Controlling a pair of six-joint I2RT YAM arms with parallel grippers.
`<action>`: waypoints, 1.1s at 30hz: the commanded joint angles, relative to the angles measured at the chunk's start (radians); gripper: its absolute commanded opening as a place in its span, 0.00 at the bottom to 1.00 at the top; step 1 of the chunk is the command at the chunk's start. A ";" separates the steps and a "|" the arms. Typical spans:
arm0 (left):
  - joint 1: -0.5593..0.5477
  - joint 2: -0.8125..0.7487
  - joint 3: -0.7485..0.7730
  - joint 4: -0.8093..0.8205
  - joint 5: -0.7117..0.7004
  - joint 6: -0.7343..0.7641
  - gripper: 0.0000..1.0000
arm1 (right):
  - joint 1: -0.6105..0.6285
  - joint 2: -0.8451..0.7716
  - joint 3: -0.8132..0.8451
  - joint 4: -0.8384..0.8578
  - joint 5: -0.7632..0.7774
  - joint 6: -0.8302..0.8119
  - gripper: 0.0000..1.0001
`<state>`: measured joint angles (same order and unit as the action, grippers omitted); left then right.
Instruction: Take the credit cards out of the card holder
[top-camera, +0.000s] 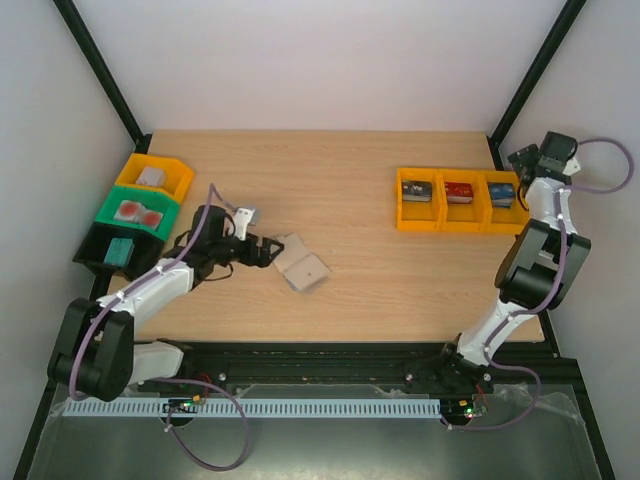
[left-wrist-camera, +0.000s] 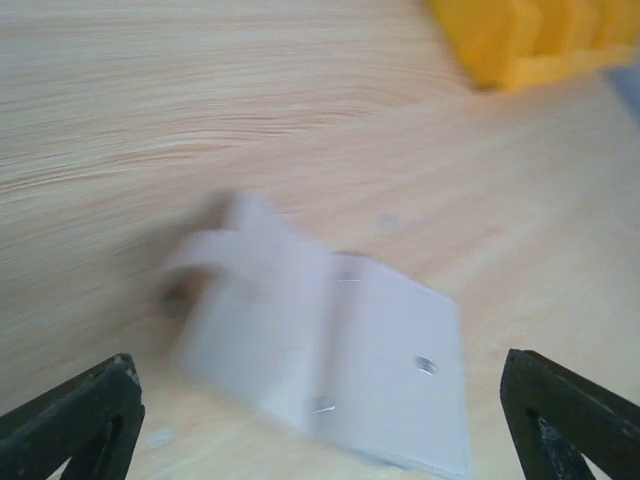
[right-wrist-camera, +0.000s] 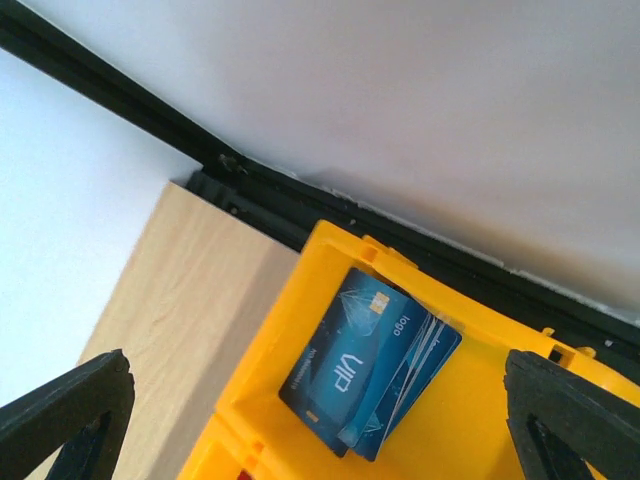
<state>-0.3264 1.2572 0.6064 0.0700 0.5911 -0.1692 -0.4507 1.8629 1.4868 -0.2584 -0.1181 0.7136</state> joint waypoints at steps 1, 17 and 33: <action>0.115 -0.011 -0.015 -0.093 -0.333 -0.106 0.99 | 0.028 -0.109 0.040 -0.088 0.084 -0.097 0.99; 0.236 -0.393 -0.136 0.237 -0.755 -0.127 1.00 | 0.189 -0.678 -0.590 0.511 0.061 -0.403 0.99; 0.308 -0.094 -0.481 0.963 -1.058 0.012 1.00 | 0.227 -0.905 -1.314 1.065 0.138 -0.460 0.99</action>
<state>-0.0303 1.1290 0.1658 0.7853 -0.4957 -0.1959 -0.2287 0.9665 0.2668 0.5919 -0.0246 0.2943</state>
